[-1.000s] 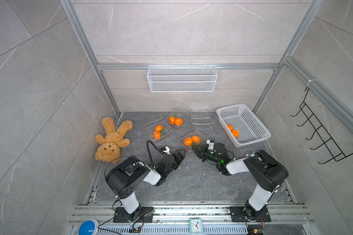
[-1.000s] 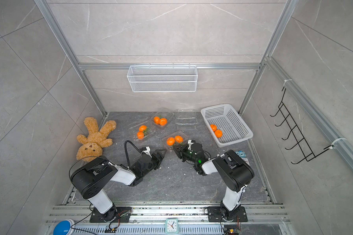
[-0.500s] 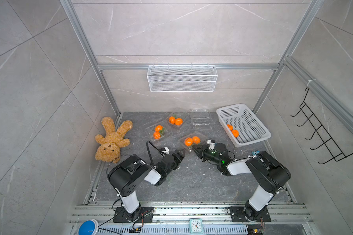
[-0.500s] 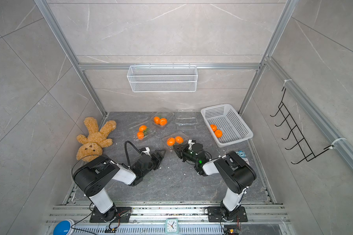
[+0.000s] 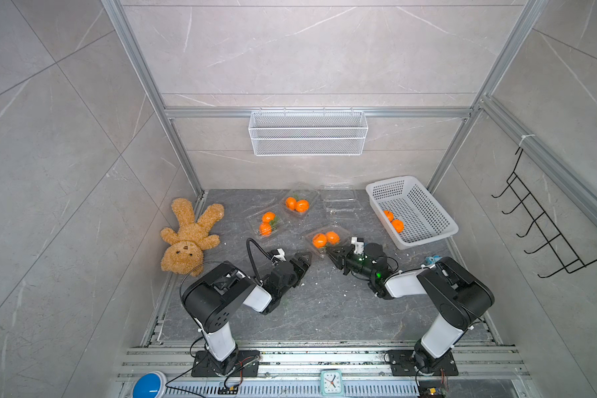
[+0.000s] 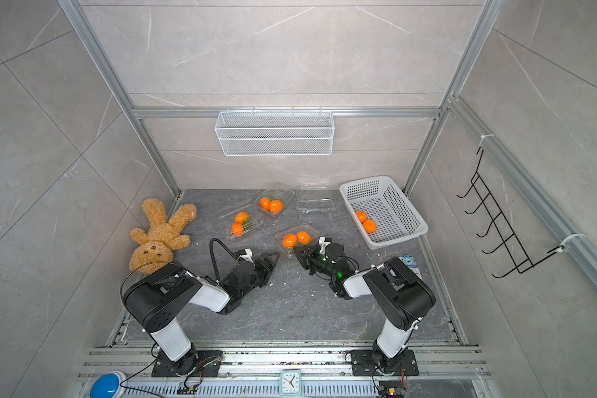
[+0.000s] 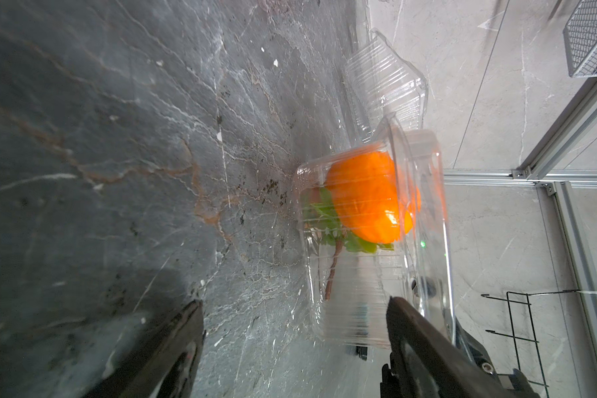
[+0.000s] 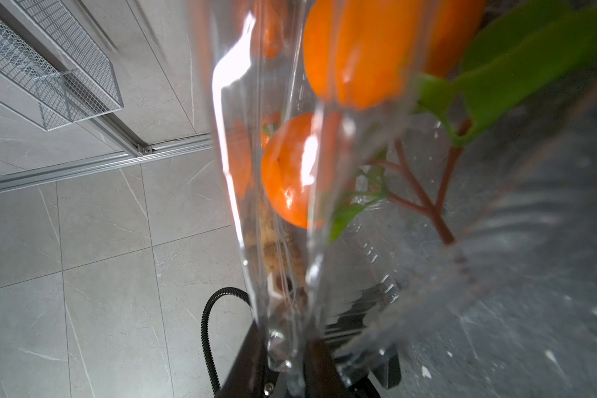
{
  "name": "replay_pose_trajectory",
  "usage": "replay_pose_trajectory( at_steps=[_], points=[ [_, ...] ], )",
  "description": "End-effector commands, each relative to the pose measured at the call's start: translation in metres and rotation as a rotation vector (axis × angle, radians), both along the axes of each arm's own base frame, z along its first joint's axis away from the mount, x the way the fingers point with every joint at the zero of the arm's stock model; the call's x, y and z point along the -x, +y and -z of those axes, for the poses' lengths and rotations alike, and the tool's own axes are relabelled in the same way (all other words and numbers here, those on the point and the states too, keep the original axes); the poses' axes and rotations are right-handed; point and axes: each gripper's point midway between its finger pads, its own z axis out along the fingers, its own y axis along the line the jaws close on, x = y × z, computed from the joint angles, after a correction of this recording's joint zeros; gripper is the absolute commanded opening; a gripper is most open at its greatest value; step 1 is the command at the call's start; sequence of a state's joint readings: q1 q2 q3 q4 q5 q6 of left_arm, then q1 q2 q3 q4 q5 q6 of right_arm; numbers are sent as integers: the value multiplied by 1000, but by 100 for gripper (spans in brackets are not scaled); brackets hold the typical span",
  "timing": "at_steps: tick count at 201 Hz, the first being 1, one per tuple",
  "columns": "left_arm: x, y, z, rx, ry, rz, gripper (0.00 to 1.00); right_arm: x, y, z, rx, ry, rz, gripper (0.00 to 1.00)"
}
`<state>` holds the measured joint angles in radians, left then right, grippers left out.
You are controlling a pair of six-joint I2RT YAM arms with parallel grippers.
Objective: Take oranges out of containers
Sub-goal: Open the packing box at the center of the board.
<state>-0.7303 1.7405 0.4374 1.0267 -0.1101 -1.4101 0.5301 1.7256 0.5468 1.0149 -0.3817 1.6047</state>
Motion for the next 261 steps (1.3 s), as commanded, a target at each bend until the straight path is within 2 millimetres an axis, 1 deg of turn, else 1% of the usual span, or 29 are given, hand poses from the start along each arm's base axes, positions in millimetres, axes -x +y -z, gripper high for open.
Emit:
replay_pose_trajectory(
  at_steps=[1, 89, 172, 218, 261],
  points=[
    [-7, -9, -30, 59, -82, 23, 85, 6, 0, -2, -3, -2, -10, 20],
    [-2, -16, -35, 87, -103, 74, 84, 6, 0, -1, 1, -1, -11, 20],
    [-4, -22, -32, 96, -93, 88, 84, 4, 0, -3, 10, -3, -11, 20],
    [-5, -23, -30, 97, -86, 86, 84, 5, 1, -3, 9, -3, -15, 20],
    [-6, -21, -27, 101, -80, 74, 84, 5, 2, -7, 4, -11, -16, 20]
  ],
)
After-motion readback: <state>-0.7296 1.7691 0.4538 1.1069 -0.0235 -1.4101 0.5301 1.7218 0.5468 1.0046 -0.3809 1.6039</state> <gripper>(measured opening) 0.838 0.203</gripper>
